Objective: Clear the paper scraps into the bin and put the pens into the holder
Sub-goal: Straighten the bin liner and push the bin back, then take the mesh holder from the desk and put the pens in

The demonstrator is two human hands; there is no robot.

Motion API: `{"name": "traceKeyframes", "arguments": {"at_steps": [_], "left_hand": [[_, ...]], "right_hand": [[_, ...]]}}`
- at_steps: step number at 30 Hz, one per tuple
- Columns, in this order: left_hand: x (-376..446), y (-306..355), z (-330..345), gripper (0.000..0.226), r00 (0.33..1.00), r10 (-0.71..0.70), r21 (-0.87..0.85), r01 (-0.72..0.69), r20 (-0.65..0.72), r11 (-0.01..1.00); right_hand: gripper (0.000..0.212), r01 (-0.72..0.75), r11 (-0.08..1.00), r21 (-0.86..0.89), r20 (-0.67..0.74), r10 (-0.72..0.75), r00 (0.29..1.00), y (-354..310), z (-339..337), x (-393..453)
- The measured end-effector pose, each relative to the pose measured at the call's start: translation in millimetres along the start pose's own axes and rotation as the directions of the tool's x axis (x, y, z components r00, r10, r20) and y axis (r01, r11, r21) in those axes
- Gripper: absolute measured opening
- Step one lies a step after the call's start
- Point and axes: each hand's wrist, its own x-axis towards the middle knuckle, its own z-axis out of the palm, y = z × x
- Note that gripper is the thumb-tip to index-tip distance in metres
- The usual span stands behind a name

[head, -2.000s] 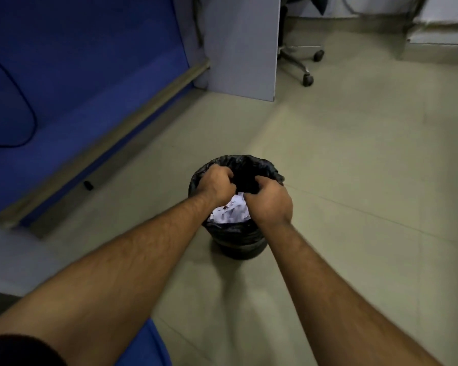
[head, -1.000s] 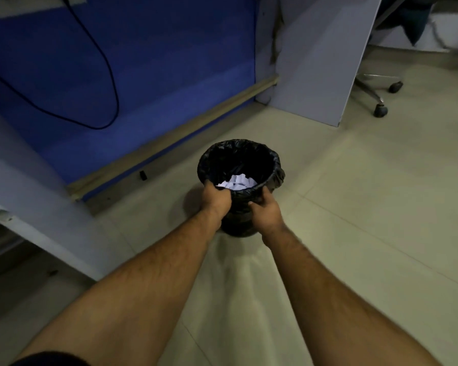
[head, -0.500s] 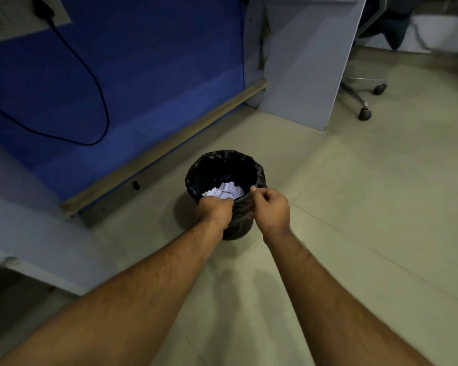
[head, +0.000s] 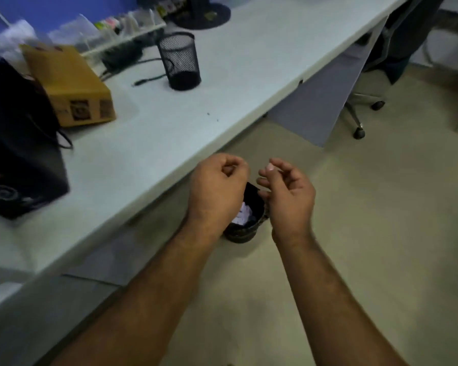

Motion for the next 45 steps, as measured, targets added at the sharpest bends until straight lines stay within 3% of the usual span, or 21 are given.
{"name": "traceKeyframes", "arguments": {"at_steps": [4, 7, 11, 14, 21, 28, 31, 36, 45], "left_hand": [[35.9, 42.7, -51.0, 0.016, 0.991, 0.053, 0.204, -0.027, -0.122, 0.979], [78.3, 28.5, -66.9, 0.031, 0.982, 0.112, 0.39, -0.044, -0.153, 0.92], [137.4, -14.0, -85.0, 0.061, 0.992, 0.124, 0.708, -0.103, 0.022, 0.699], [155.2, -35.1, -89.0, 0.077, 0.991, 0.115, 0.81, -0.123, 0.07, 0.574], [157.3, -37.2, -83.9, 0.072, 0.993, 0.109, 0.853, -0.014, -0.05, 0.521], [159.3, -36.7, -83.9, 0.072, 0.998, 0.054, 0.884, 0.008, -0.037, 0.467], [159.0, -34.1, -81.2, 0.073, 0.999, 0.042, 0.897, 0.004, -0.025, 0.442], [158.6, -31.1, -80.5, 0.073, 1.0, 0.022, 0.9, 0.007, -0.019, 0.436], [160.9, -33.6, -81.4, 0.068, 0.999, 0.035, 0.894, -0.02, 0.005, 0.448]], "right_hand": [[0.014, -0.11, 0.994, -0.016, 0.033, 0.11, 0.993, -55.2, 69.3, 8.1], [0.015, -0.093, 0.99, -0.105, 0.069, 0.1, 0.993, -65.1, 101.8, 22.2], [0.017, -0.05, 0.98, -0.193, 0.111, 0.073, 0.991, -61.0, 139.0, 54.0], [0.024, -0.056, 0.964, -0.259, 0.097, 0.083, 0.992, -48.5, 163.0, 84.4], [0.079, 0.026, 0.897, -0.441, 0.062, 0.002, 0.998, -36.8, 216.2, 135.2], [0.116, 0.149, 0.803, -0.577, 0.238, -0.009, 0.971, -27.3, 257.5, 165.1], [0.112, 0.173, 0.813, -0.557, 0.232, -0.048, 0.972, -25.0, 264.7, 173.6], [0.083, 0.21, 0.797, -0.566, 0.247, -0.079, 0.966, -29.1, 268.1, 181.8], [0.082, 0.17, 0.879, -0.446, 0.123, -0.128, 0.984, -55.0, 228.1, 118.7]]}}
